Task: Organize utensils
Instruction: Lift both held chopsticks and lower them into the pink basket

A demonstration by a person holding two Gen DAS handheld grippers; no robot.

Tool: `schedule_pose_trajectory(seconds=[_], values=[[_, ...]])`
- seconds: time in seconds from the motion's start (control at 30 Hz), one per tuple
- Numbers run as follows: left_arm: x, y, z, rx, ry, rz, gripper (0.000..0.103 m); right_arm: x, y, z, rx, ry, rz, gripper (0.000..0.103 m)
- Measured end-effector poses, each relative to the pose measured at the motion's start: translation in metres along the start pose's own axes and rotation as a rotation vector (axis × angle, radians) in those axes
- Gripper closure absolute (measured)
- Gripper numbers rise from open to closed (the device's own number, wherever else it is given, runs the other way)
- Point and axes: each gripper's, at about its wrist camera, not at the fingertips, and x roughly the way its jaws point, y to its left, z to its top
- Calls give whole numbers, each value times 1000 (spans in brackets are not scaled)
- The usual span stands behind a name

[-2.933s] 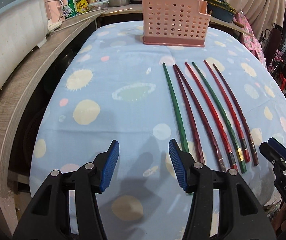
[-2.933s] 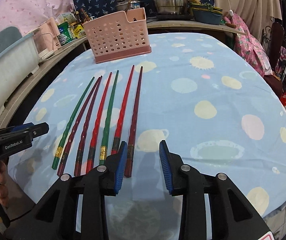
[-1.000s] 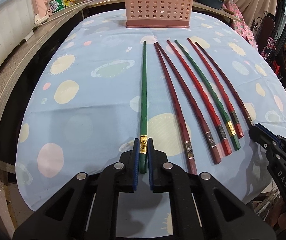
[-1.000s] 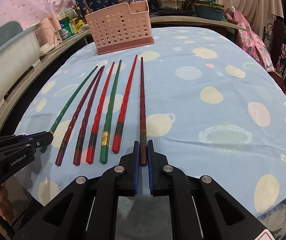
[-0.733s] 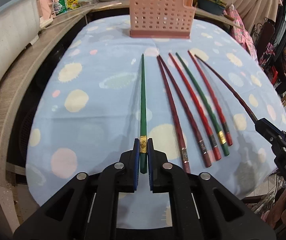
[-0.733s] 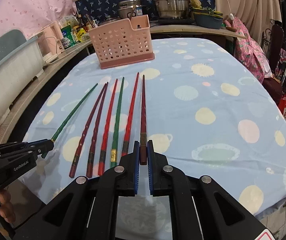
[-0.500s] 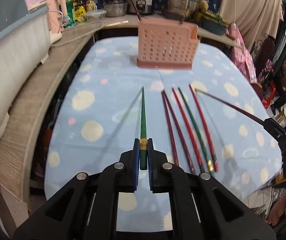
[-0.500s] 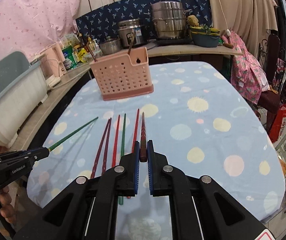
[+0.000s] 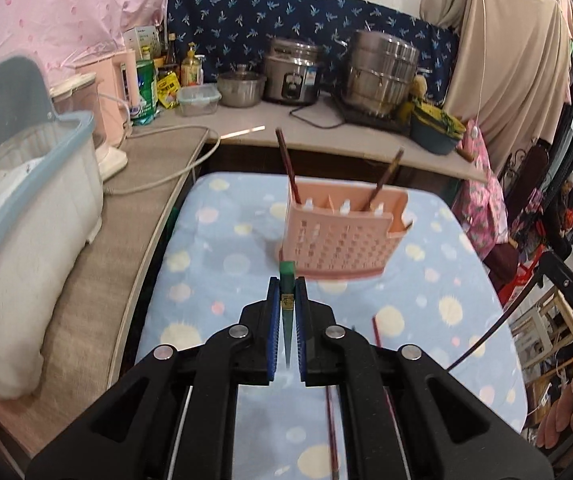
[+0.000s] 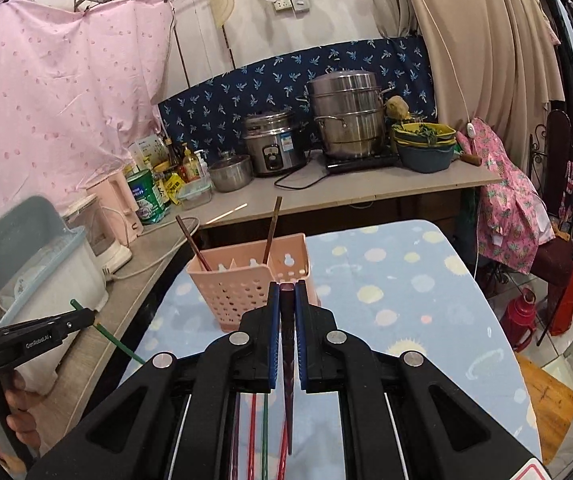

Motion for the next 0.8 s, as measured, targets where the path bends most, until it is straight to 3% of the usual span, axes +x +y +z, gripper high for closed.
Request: schedule_pose_trajectory(seconds=[0.3, 0.57, 0.8], values=[[-8, -3, 89, -36, -125, -46, 96, 24, 18, 77, 40, -105, 101, 96], [-6, -9, 152, -51, -224, -50, 96, 54, 40, 139, 27, -191, 129, 96], [30, -7, 163, -57, -214, -44, 96, 100, 34, 138, 26, -155, 101, 96]])
